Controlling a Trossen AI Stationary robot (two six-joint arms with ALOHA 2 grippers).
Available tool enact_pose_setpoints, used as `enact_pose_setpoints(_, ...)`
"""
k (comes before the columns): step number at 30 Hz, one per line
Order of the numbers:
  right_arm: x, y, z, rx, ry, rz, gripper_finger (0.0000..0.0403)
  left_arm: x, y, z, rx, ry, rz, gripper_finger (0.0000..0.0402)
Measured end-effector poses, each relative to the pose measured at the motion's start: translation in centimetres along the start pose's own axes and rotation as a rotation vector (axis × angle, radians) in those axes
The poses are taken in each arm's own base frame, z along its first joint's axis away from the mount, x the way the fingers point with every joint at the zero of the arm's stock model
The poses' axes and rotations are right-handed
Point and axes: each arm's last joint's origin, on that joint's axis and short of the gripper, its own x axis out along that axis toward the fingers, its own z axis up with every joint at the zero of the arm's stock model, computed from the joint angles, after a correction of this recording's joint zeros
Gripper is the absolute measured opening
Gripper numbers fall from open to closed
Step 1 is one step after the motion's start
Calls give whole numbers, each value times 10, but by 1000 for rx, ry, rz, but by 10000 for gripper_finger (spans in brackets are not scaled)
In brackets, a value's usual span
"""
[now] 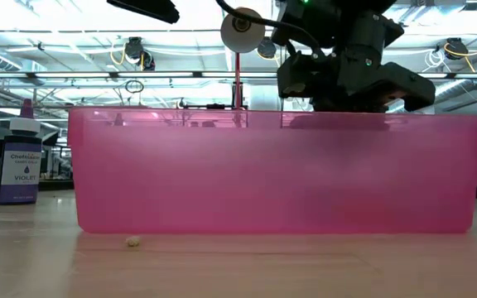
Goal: Pick & Place food coloring
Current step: Put the small yellow food coloring bottle into the pink container, then put the small red food coloring bottle into the pink container
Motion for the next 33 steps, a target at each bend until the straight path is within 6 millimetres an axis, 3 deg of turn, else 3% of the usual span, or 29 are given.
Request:
enact_pose_setpoints(6,0,1,0,41,-1,0,150,0,0,0,-2,1,-1,224)
enact_pose_setpoints(14,-13,2,1,72,-33,-3,170,0,0,0,-2,1,-1,222)
enact_pose_setpoints(17,-32,4,2,73,-80,-4,166,0,0,0,5,-1,1,225)
enact_pose_setpoints(23,-89,13,-2,138,-234,6,160,0,1,-3,22,-10,43,218)
enact_pose_setpoints(29,-147,32,-31,232,-282,1,160,-16,28,-46,-105,-81,97,220)
enact_pose_setpoints(33,-167,42,-60,380,-189,-83,160,-38,55,-81,-245,-223,25,227)
